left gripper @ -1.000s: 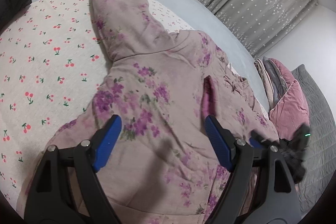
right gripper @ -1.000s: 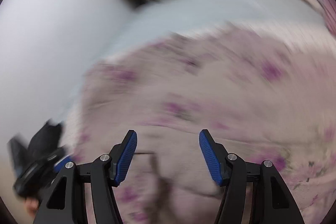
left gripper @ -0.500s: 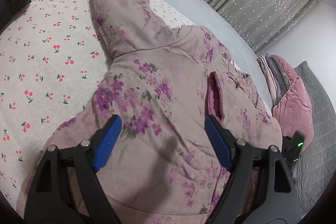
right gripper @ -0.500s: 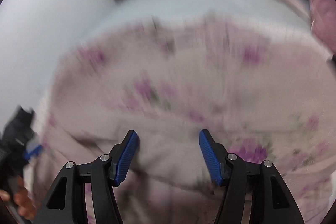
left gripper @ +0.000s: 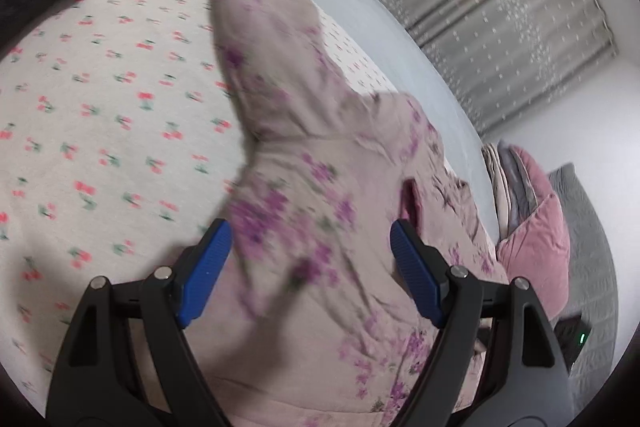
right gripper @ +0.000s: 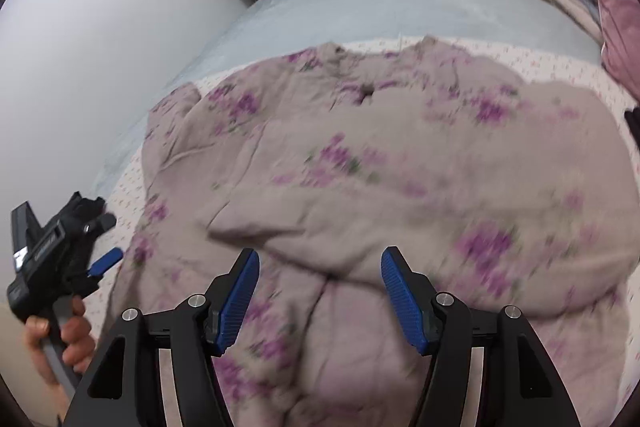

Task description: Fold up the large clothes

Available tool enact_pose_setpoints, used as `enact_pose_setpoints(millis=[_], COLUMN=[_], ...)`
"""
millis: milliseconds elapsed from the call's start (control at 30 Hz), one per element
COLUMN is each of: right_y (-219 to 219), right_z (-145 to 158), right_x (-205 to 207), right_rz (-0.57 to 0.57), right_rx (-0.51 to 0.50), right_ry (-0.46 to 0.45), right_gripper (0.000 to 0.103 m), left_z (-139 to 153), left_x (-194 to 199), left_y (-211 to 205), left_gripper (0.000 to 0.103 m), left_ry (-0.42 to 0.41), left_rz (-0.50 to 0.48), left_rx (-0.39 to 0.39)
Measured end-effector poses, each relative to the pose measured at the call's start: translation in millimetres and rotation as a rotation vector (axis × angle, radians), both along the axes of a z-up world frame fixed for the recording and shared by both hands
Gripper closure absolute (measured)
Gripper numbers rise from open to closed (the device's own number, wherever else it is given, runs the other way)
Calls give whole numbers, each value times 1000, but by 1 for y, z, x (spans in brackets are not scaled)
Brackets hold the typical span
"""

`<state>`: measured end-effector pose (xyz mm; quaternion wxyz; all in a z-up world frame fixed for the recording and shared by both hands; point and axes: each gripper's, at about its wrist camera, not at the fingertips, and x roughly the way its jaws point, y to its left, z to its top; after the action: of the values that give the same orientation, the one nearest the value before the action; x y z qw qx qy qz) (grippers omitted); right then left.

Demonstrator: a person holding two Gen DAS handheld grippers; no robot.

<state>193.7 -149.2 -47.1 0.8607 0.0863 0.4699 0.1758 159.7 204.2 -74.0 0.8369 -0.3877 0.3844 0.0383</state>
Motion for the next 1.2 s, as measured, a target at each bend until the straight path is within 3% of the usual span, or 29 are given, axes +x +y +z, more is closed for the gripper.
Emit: enact_pose_setpoints(millis=[167,233,333,400,500,633,733,867,967,1067,1133,1167,1200], right_y=[-13,-30,-64,-86,-107,-115,-107,-99,-93,-88,-86,-84,-84], right_z=[-7,-12,-21,-25,-31,-39,-33,-31,-36,-45,-46,-46,-46], right_x=[-46,-60,-74,-78,-84,-87,-89,-93,-93,-91,-92,-92,-92], right_rz=[60,39,-25,-81,-138,-135,-110,-61,-46,-41,-36,-34,-33], right_rx=[-10,-18,4,23,75,103,5,17,-12,-19,-17,-14,-11], right_ry=[4,18,45,49,18,-6,-55,-79,-79,-59,-56,-59,-61], right_gripper=[38,37,34,34,34,33,33,33,33,33,33,33,33], left_z=[-7,-7,-1,4,4,7,-7,-47,-45,-44,-43,-43,-46], left_x=[0,4,18,35,59,100,135,164,172,174,174,171,172], left_y=[38,49,67,85,120,151,172,179,159,151,151,149,147], left_gripper=[21,21,21,21,21,21,21,20,10,12,34,73,99], left_ry=[86,109,134,154,162,142,168,219,178,170,136,119,120], left_rz=[75,82,102,120,171,241,307,303,256,220,215,224,205], left_rx=[27,29,89,124,98,124,115,42,190,250,257,265,244])
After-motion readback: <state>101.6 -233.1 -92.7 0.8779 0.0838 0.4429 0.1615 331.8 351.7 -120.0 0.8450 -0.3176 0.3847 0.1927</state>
